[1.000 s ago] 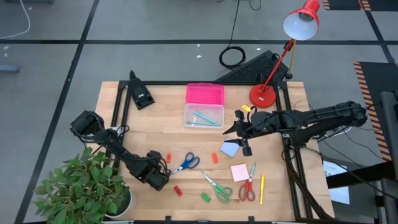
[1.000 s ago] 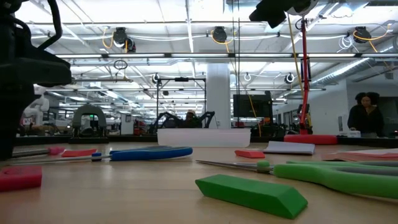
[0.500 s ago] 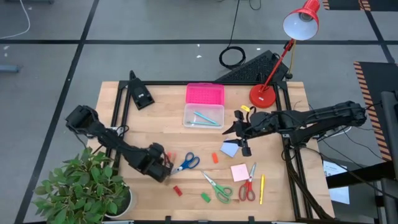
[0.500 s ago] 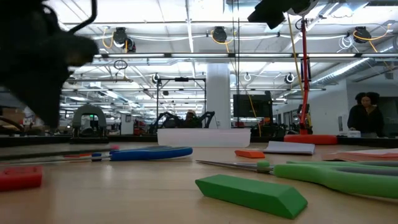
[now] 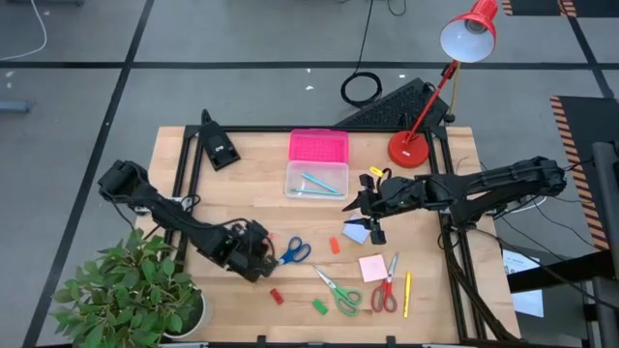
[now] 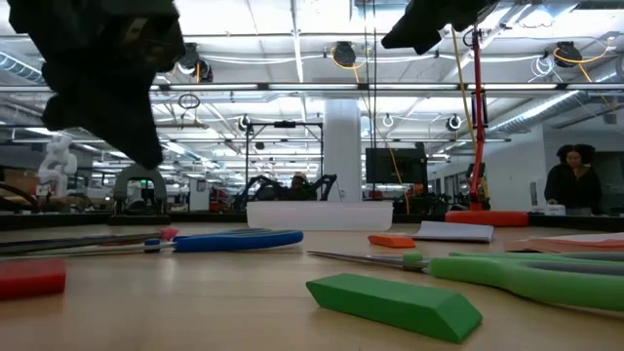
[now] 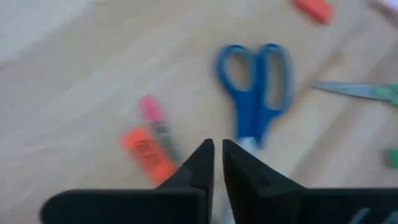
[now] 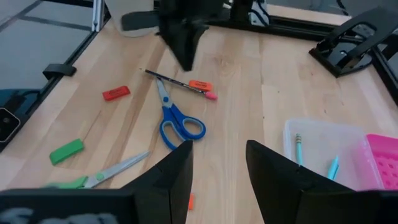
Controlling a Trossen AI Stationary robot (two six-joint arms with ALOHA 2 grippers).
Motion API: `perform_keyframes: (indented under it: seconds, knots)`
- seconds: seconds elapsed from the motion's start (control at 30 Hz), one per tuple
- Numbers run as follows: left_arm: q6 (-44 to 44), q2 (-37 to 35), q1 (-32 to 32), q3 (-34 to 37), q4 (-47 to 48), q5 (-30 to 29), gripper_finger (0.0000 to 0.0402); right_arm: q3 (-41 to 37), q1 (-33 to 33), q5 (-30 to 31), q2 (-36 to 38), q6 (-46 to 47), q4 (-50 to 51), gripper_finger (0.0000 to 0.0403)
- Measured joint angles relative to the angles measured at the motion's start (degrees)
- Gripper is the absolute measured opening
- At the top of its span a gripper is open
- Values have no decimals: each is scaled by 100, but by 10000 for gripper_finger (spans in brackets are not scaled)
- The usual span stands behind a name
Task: Pack school essentials
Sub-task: Put the black pencil into the supply box
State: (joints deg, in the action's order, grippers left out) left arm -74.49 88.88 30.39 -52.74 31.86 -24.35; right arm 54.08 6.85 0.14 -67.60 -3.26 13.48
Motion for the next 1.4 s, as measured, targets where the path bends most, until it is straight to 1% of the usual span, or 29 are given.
perform_keyframes:
  seconds: [0.07, 0.17, 0.27, 0.4, 0.53, 0.83, 0.97, 1.07, 1.13, 1.4]
  knots:
    - [-257, 182, 4, -10, -253, 339, 54, 0, 0, 0, -6, 134, 14, 141]
    - [-817, 404, 7, -7, -28, 848, 79, 0, 0, 0, -1, 149, 4, 141]
    - [-1149, 523, 4, -3, 266, 1032, 93, 0, 0, 0, -4, 103, 5, 141]
    - [-1267, 527, 4, -3, 257, 1019, 99, 0, 0, 0, -4, 60, 2, 141]
    - [-1296, 570, 21, -5, 217, 762, 104, 0, 0, 0, -4, -53, -14, 141]
    - [-1434, 871, -51, -5, 229, 932, 155, 0, -9, 0, -4, -64, -196, 141]
    - [-1420, 974, -121, -8, 156, 1023, 169, 0, -9, 0, -4, -64, -193, 141]
    - [-1357, 1043, -173, -22, 100, 1100, 166, 0, -11, 0, -4, -64, -191, 141]
    - [-1319, 1097, -208, -29, 98, 1129, 156, 0, -11, 0, -4, -64, -193, 141]
    - [-1266, 1110, -254, -18, 145, 1181, 86, 0, -11, 0, -4, -86, -189, 141]
